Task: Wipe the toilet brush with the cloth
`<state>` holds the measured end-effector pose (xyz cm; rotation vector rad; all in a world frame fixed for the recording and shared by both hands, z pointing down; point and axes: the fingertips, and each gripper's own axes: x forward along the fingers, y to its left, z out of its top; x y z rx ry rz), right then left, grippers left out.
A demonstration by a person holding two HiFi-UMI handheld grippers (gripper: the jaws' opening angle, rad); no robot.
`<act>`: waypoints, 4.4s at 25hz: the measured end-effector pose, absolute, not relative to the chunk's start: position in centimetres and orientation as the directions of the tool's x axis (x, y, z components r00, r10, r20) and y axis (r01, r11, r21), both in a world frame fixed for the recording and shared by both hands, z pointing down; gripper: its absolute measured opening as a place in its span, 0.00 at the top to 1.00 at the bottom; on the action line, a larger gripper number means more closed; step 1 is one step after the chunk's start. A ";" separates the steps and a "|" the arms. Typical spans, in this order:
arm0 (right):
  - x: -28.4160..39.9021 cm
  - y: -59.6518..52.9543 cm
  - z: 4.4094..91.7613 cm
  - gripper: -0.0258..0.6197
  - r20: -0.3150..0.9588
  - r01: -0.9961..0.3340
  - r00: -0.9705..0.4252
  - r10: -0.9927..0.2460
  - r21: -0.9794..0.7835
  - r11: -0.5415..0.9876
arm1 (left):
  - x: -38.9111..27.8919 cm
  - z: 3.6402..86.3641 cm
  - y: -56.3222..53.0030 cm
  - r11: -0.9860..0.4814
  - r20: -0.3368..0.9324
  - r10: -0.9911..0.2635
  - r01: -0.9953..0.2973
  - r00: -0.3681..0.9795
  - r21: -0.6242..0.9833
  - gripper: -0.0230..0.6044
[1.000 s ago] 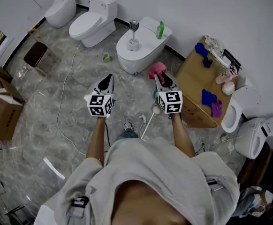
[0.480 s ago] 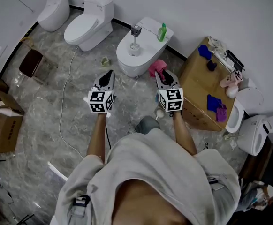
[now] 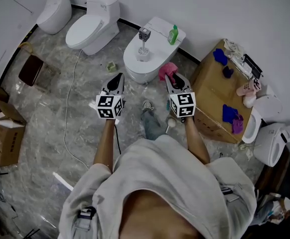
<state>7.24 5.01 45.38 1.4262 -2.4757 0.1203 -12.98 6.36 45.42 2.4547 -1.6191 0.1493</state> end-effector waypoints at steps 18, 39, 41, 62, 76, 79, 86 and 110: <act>6.3 -14.5 46.5 0.80 0.295 -0.839 -0.514 -0.805 0.021 0.544 | -10.4 45.3 -14.5 -0.419 0.214 -0.876 -0.902 0.432 0.106 0.93; 3.5 -26.5 49.2 0.80 0.345 -0.814 -0.558 -0.755 -0.053 0.578 | -8.8 49.3 -27.0 -0.443 0.331 -0.828 -0.889 0.454 0.112 0.93; 3.3 -26.4 49.5 0.80 0.354 -0.820 -0.551 -0.755 -0.063 0.569 | -8.5 50.1 -27.3 -0.461 0.349 -0.809 -0.879 0.473 0.123 0.93; 3.8 -24.4 54.6 0.80 0.454 -0.873 -0.475 -0.754 -0.136 0.468 | -4.6 57.2 -28.0 -0.606 0.502 -0.655 -0.789 0.564 0.096 0.93; 2.2 -23.7 57.8 0.80 0.482 -0.886 -0.458 -0.747 -0.185 0.424 | -4.3 58.5 -27.8 -0.614 0.491 -0.641 -0.778 0.590 0.133 0.93; 2.9 -23.5 58.2 0.80 0.484 -0.917 -0.397 -0.779 -0.178 0.357 | -4.7 58.4 -28.0 -0.607 0.488 -0.643 -0.781 0.590 0.144 0.93; 0.4 -22.9 60.5 0.80 0.535 -0.875 -0.474 -0.699 -0.199 0.441 | -4.5 58.4 -28.1 -0.608 0.479 -0.644 -0.779 0.596 0.152 0.93; 0.6 -24.8 72.5 0.80 0.750 -0.868 -0.449 -0.486 -0.237 0.436 | -4.5 58.2 -28.4 -0.612 0.479 -0.641 -0.776 0.599 0.151 0.93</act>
